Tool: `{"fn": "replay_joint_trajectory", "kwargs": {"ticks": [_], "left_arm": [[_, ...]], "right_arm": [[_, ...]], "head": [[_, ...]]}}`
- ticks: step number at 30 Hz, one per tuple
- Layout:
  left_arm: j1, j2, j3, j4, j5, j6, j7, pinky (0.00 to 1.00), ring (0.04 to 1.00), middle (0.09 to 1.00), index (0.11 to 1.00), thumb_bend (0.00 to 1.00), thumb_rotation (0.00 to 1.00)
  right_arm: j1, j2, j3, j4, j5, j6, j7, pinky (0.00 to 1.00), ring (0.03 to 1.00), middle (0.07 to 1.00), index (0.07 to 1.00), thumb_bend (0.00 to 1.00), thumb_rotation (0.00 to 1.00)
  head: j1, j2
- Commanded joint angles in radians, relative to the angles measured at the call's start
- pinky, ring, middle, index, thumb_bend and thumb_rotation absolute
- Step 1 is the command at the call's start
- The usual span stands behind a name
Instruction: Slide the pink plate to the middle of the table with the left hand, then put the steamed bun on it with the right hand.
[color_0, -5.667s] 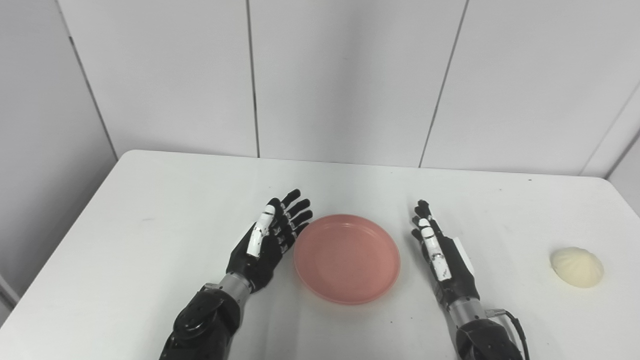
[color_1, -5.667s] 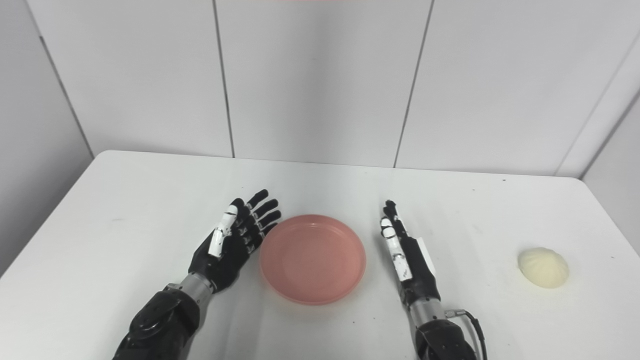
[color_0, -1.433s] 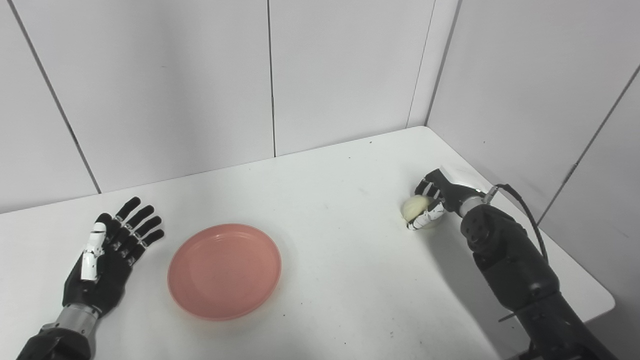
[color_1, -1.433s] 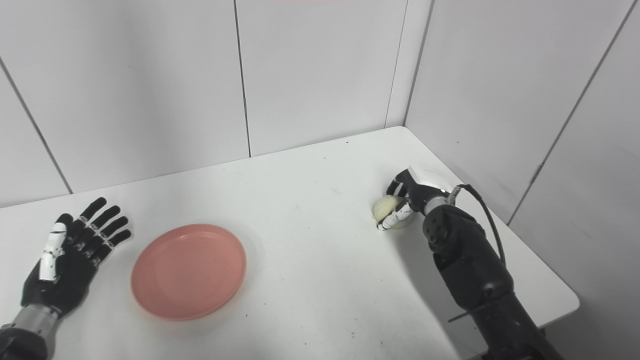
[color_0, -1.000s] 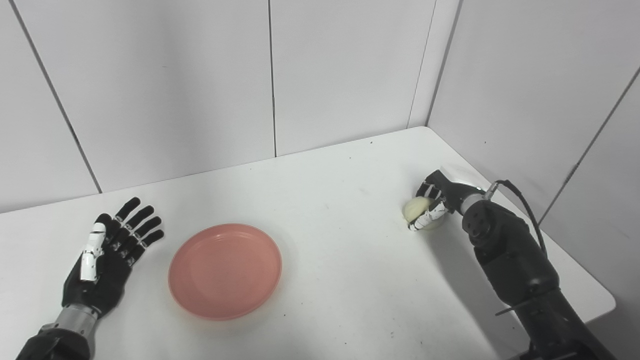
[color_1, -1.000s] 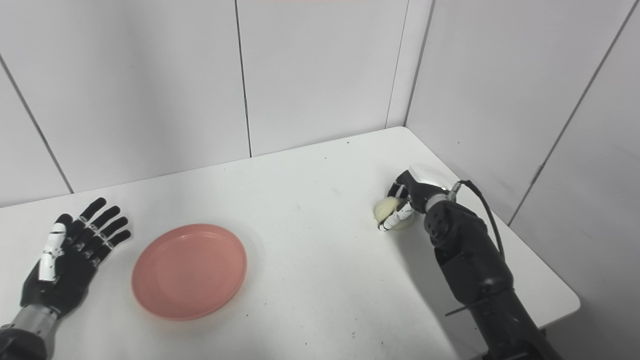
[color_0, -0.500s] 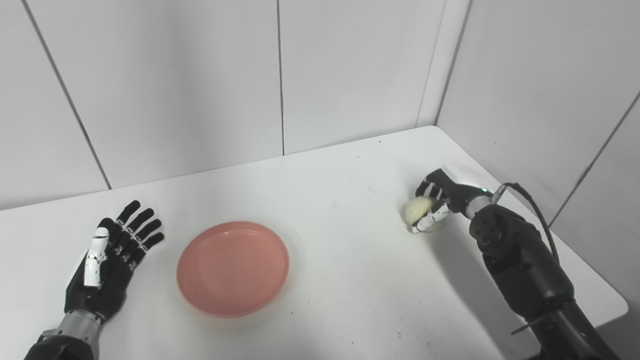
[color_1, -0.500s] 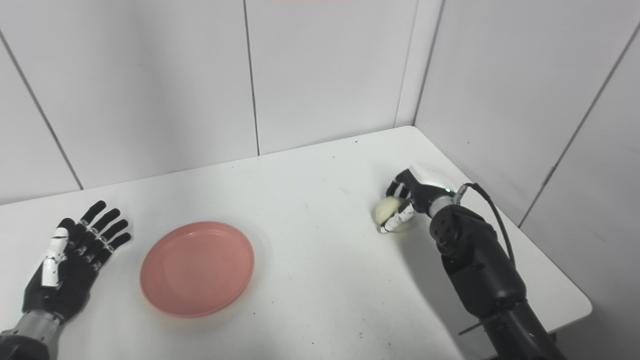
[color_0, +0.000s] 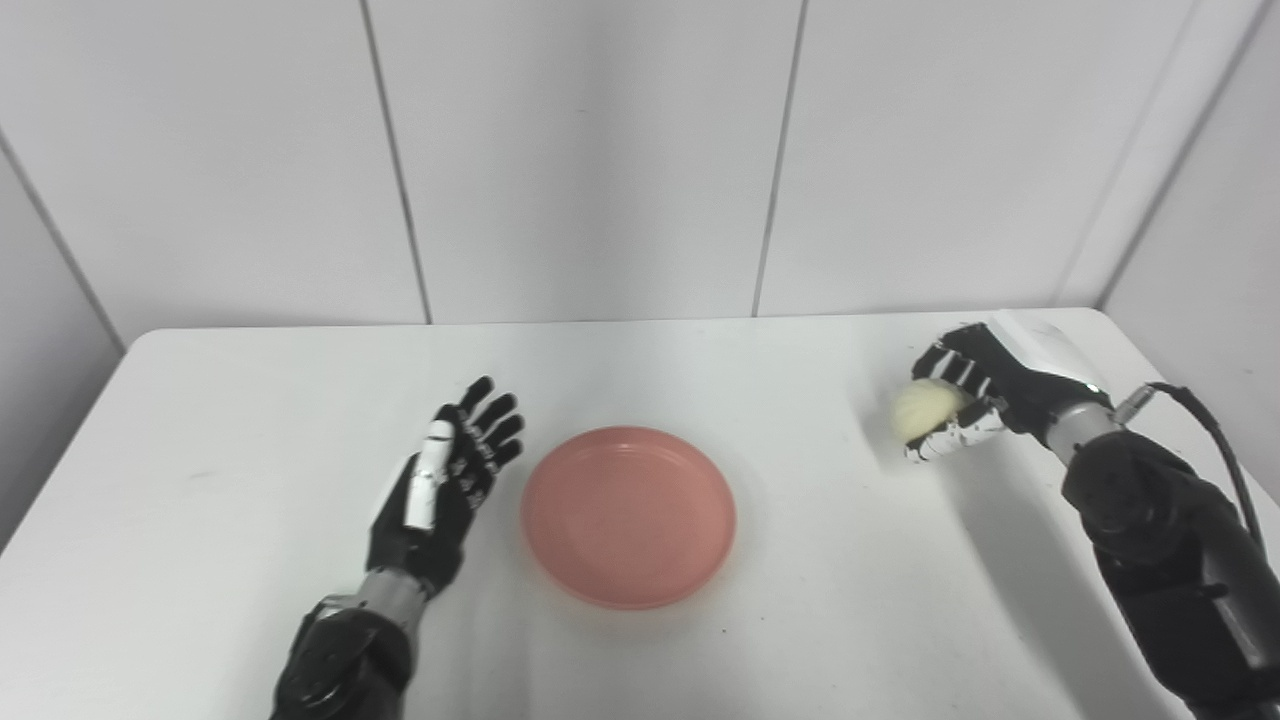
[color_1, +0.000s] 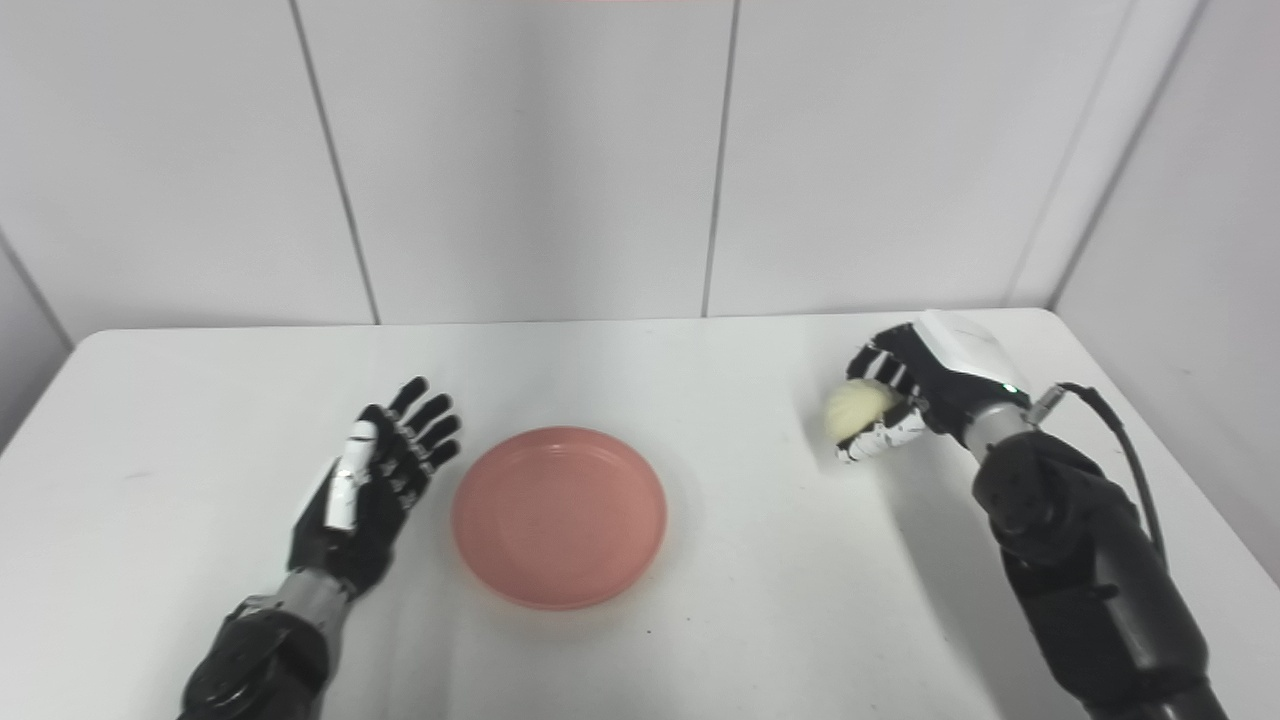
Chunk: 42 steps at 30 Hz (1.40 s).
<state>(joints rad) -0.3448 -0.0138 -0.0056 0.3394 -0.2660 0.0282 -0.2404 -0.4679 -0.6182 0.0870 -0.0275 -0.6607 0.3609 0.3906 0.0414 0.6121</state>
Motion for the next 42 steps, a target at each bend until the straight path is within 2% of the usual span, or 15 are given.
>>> {"fn": "replay_joint_trajectory", "kwargs": {"ticks": [1,4,13,18,22,30,33,35,42], "left_arm": [[0.057,-0.008,-0.019,0.068,0.033,0.139,0.036,0.94,0.923,0.928,0.939,0.45,1.0],[0.053,-0.015,-0.026,0.072,0.035,0.139,0.041,0.94,0.924,0.93,0.944,0.45,1.0],[0.038,-0.036,-0.042,0.081,0.05,0.143,0.058,0.93,0.916,0.926,0.936,0.44,1.0],[0.033,-0.044,-0.048,0.074,0.06,0.157,0.068,0.93,0.898,0.912,0.931,0.43,1.0],[0.029,-0.043,-0.054,0.074,0.069,0.157,0.069,0.94,0.917,0.924,0.936,0.44,1.0],[0.023,-0.054,-0.049,0.077,0.074,0.157,0.077,0.93,0.91,0.919,0.929,0.43,1.0],[0.02,-0.059,-0.047,0.082,0.074,0.157,0.083,0.92,0.91,0.914,0.925,0.43,1.0],[0.021,-0.061,-0.048,0.078,0.074,0.16,0.083,0.93,0.913,0.916,0.929,0.43,1.0],[0.02,-0.058,-0.053,0.075,0.074,0.162,0.074,0.94,0.924,0.928,0.943,0.44,1.0]], "right_arm": [[-0.073,0.005,0.012,-0.032,0.001,-0.04,-0.025,0.38,0.444,0.463,0.529,0.52,0.0],[-0.096,0.032,0.05,-0.073,-0.016,-0.006,-0.003,0.39,0.456,0.457,0.536,0.52,0.0],[-0.144,0.092,0.108,-0.116,0.035,-0.052,0.024,0.35,0.414,0.444,0.543,0.52,0.0],[-0.177,0.126,0.158,-0.16,0.021,-0.017,0.064,0.33,0.405,0.44,0.545,0.52,0.0],[-0.201,0.149,0.192,-0.185,0.002,-0.017,0.089,0.34,0.403,0.441,0.547,0.52,0.0],[-0.223,0.226,0.226,-0.185,0.022,-0.019,0.125,0.32,0.402,0.445,0.543,0.52,0.0],[-0.22,0.249,0.274,-0.196,-0.04,-0.014,0.138,0.29,0.38,0.434,0.545,0.52,0.0],[-0.209,0.268,0.284,-0.199,-0.029,-0.012,0.145,0.29,0.387,0.43,0.545,0.52,0.0],[-0.183,0.314,0.319,-0.135,-0.008,-0.049,0.133,0.3,0.377,0.413,0.534,0.52,0.0]], "head": [[0.017,0.001],[0.035,0.004],[0.081,0.025],[0.094,0.036],[0.092,0.041],[0.104,0.049],[0.109,0.05],[0.108,0.052],[0.109,0.058]]}}
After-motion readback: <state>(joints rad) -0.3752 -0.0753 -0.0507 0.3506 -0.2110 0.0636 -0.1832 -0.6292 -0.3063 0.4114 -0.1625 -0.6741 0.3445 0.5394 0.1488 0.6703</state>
